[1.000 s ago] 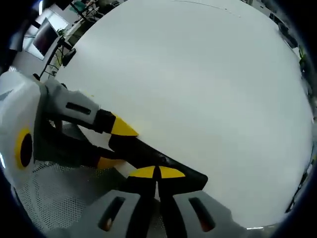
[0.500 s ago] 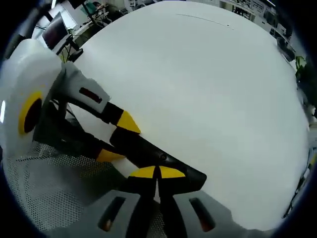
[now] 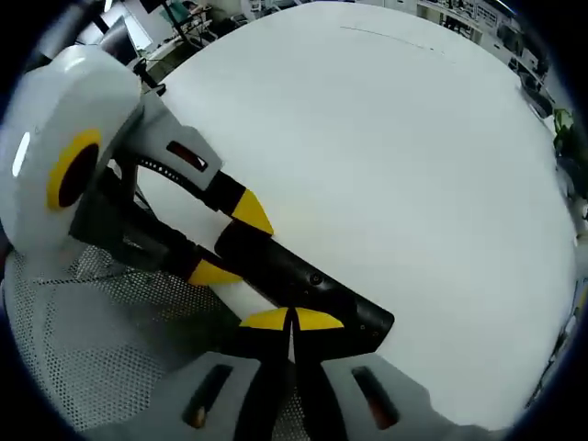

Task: Press the specified remote control buttons in sequence, fully releasing each button before pressing the next.

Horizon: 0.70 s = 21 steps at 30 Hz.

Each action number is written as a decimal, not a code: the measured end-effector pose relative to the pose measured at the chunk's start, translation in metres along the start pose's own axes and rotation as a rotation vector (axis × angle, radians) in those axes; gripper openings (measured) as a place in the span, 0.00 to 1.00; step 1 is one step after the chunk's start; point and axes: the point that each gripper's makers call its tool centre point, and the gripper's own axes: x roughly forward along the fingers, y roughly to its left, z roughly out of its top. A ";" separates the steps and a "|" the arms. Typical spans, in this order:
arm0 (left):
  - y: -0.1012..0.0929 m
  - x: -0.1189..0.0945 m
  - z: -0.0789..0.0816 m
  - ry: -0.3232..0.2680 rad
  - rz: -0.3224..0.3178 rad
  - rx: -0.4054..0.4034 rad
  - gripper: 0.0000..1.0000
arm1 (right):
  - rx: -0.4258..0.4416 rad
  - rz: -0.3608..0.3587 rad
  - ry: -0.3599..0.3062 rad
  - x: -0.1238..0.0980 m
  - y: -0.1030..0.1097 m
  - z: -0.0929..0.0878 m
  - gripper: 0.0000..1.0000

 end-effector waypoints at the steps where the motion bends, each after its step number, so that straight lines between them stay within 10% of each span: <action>1: 0.000 0.000 0.000 0.000 0.000 0.000 0.24 | -0.005 -0.002 -0.001 0.000 0.000 0.000 0.00; 21: 0.001 0.001 0.000 0.000 0.003 -0.021 0.24 | -0.024 -0.012 0.004 0.004 -0.001 0.002 0.00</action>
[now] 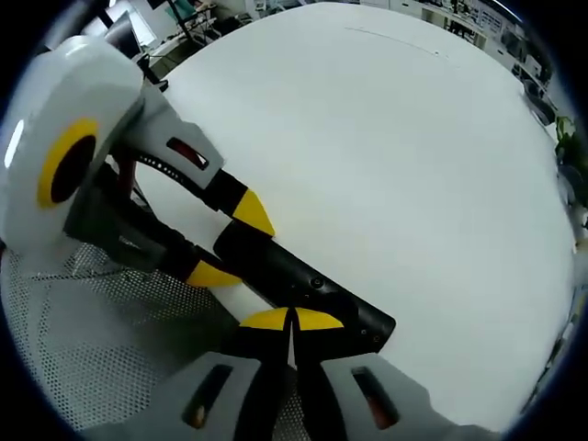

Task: Press the specified remote control buttons in sequence, fully releasing each button before pressing the next.

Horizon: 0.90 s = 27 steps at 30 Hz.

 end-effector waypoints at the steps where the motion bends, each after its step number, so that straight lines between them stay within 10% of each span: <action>1: 0.000 0.000 0.000 -0.001 0.001 -0.001 0.24 | 0.002 0.000 0.002 0.001 0.000 0.001 0.00; 27: -0.001 0.000 0.002 -0.022 -0.005 0.026 0.24 | 0.071 0.039 -0.077 -0.004 0.001 0.015 0.00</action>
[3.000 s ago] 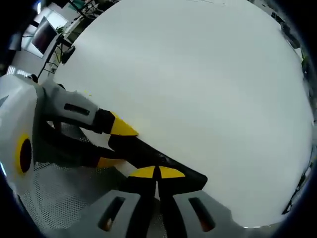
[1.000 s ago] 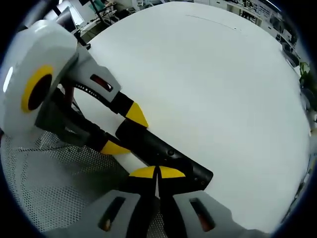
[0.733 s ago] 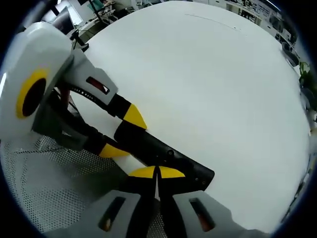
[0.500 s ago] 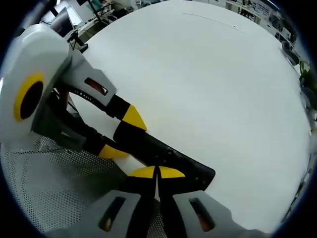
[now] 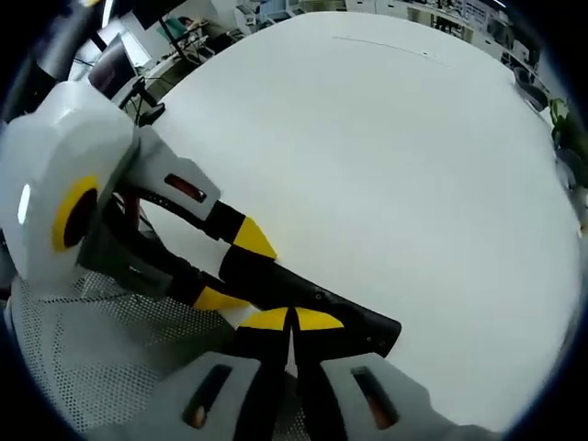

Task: Press the specified remote control buttons in sequence, fully releasing each button before pressing the next.

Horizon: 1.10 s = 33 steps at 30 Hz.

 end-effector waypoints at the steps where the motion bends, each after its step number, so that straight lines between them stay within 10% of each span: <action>1: 0.000 0.000 0.001 0.001 0.000 -0.001 0.24 | 0.003 0.003 -0.003 0.000 0.001 0.000 0.00; 33: -0.001 0.003 0.005 -0.013 0.005 -0.009 0.25 | 0.061 -0.006 0.005 0.007 -0.003 0.000 0.00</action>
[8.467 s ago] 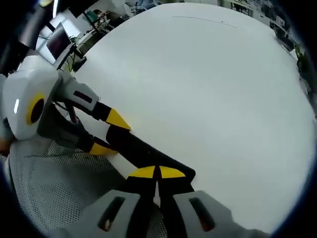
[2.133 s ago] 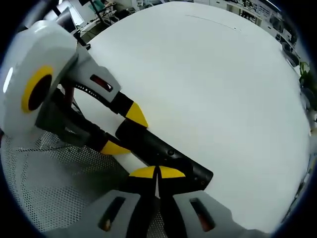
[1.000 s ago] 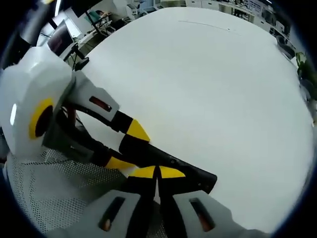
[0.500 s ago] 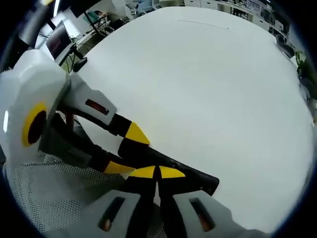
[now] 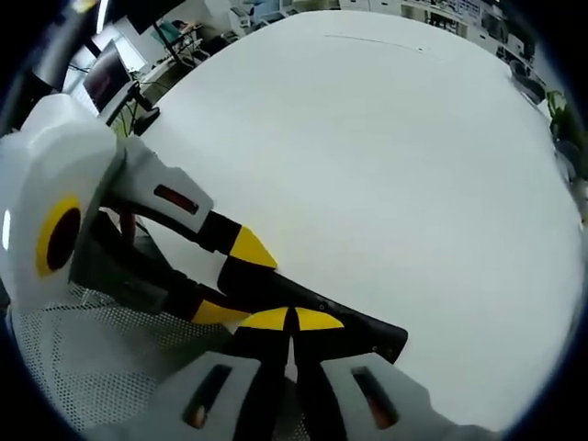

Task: Press the specified remote control buttons in sequence, fully releasing each button before pressing the next.

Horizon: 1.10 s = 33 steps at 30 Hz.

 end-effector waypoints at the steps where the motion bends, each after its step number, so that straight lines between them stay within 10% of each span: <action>1: 0.000 0.000 0.000 0.000 0.000 -0.001 0.25 | 0.008 0.001 0.002 0.000 0.000 0.000 0.00; 33: 0.002 -0.003 -0.006 0.010 -0.010 -0.010 0.24 | 0.079 0.066 -0.029 -0.001 0.006 0.008 0.00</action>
